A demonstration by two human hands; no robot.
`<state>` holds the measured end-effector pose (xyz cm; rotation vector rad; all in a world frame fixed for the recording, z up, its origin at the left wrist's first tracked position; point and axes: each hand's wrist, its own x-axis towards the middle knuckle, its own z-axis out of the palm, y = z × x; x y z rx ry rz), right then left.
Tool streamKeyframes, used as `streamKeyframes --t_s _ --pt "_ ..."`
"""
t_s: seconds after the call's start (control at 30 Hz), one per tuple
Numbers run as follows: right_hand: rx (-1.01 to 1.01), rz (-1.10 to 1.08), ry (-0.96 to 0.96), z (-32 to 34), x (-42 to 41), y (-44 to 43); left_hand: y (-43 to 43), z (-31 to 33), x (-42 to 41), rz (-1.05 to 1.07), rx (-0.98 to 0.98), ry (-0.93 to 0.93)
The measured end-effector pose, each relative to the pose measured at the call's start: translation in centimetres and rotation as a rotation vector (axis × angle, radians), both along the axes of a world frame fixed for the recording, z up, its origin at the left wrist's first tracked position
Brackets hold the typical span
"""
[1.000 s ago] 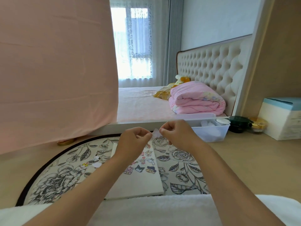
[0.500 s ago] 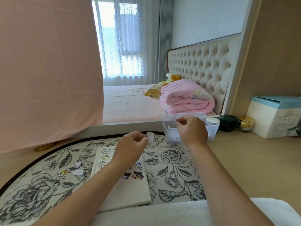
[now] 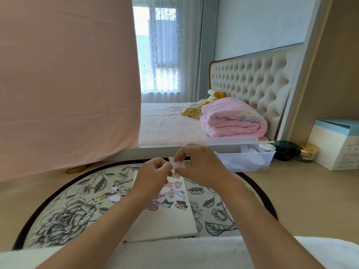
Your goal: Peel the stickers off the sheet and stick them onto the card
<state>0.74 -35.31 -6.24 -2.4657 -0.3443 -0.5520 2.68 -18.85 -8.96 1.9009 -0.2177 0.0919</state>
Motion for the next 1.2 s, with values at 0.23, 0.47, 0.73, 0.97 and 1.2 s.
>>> streamKeyframes --t_s 0.23,0.47,0.73,0.97,1.2 --pt "-0.267 0.048 -0.19 -0.4 -1.3 4.8 3.8 0.4 -1.9 0.018 -0.066 0.163" --pt "-0.267 0.038 -0.331 -1.6 -1.5 6.7 6.2 1.1 -2.9 -0.045 -0.119 0.278" --pt "0.535 0.061 0.143 -2.1 -2.2 8.3 8.5 0.5 -3.5 0.014 -0.192 0.255" --pt "0.941 0.179 0.598 -1.9 -3.0 9.2 10.3 -0.2 -4.5 -0.016 -0.148 0.156" --pt "0.788 0.134 0.529 -1.8 -3.3 9.5 11.1 -0.2 -4.7 0.027 -0.045 0.067"
